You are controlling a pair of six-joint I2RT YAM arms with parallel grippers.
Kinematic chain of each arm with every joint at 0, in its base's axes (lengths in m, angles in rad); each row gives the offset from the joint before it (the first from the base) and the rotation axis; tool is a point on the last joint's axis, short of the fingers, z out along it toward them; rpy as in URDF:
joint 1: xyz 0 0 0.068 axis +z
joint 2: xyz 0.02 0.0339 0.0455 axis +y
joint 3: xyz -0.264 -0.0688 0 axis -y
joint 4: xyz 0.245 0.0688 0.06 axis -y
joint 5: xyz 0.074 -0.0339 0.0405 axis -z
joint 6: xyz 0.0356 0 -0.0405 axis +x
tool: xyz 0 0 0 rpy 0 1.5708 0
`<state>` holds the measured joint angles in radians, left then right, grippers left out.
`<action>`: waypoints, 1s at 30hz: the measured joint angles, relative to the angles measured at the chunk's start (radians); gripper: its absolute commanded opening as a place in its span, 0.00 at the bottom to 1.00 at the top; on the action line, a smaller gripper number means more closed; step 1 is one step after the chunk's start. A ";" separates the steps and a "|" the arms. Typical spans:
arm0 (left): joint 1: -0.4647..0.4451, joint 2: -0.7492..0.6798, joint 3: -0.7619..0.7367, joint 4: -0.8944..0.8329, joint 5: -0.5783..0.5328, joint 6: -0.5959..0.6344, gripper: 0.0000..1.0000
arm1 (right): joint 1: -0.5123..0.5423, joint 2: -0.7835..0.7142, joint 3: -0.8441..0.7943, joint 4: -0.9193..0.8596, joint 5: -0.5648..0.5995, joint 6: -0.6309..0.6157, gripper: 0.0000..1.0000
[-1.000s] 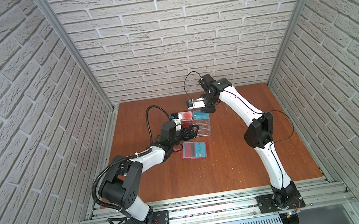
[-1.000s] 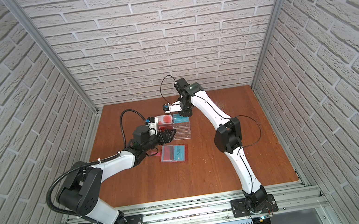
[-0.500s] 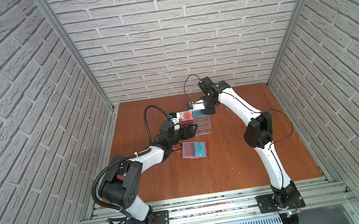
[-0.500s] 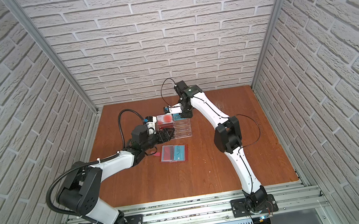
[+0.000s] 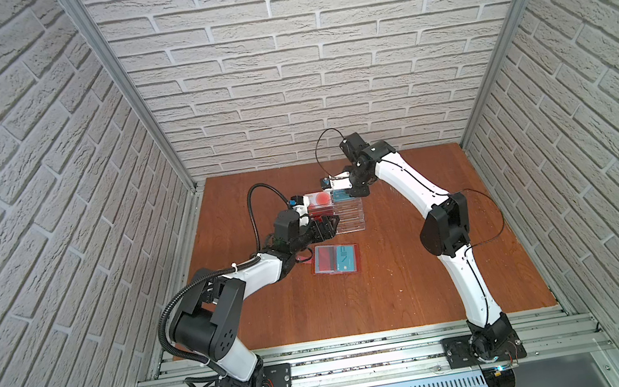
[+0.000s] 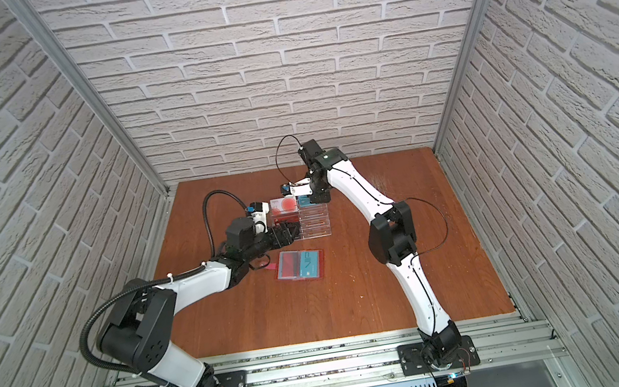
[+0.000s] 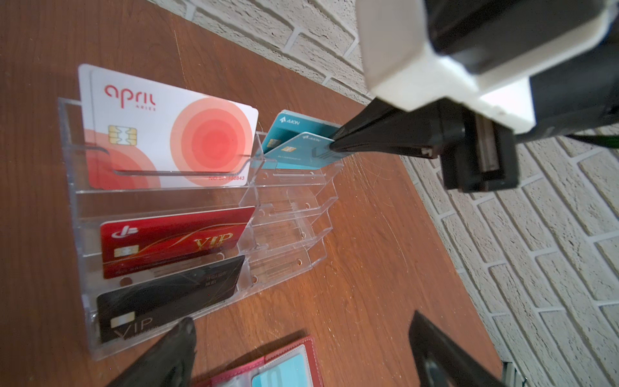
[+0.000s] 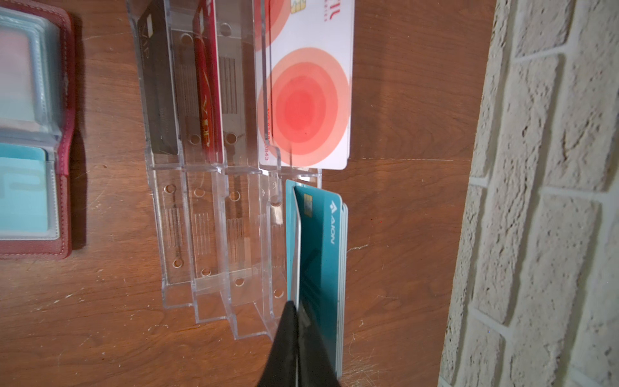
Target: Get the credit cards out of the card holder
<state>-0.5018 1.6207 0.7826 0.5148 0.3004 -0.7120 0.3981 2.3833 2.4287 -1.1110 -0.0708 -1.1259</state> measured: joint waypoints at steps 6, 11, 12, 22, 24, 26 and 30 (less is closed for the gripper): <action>0.003 0.000 -0.005 0.016 0.000 -0.008 0.98 | 0.002 0.000 -0.016 0.031 0.006 0.000 0.10; 0.004 0.000 -0.008 0.019 0.000 -0.015 0.98 | 0.003 0.000 -0.036 0.042 0.014 0.000 0.10; 0.004 0.000 -0.010 0.020 0.000 -0.016 0.98 | 0.003 0.000 -0.040 0.046 0.015 0.000 0.11; 0.005 -0.008 -0.032 0.018 -0.001 -0.018 0.98 | 0.003 -0.016 -0.069 0.079 0.029 0.005 0.11; 0.005 -0.016 -0.035 0.015 -0.003 -0.018 0.98 | 0.003 -0.031 -0.080 0.084 0.031 0.010 0.12; 0.004 -0.025 -0.039 0.015 -0.005 -0.018 0.98 | 0.003 -0.052 -0.093 0.091 0.032 0.012 0.12; 0.004 -0.042 -0.040 0.014 -0.007 -0.022 0.98 | 0.003 -0.109 -0.134 0.114 0.033 0.014 0.15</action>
<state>-0.4980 1.5784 0.7429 0.5285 0.2932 -0.7338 0.4015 2.2738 2.2948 -0.9974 -0.0380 -1.1114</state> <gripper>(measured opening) 0.982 0.142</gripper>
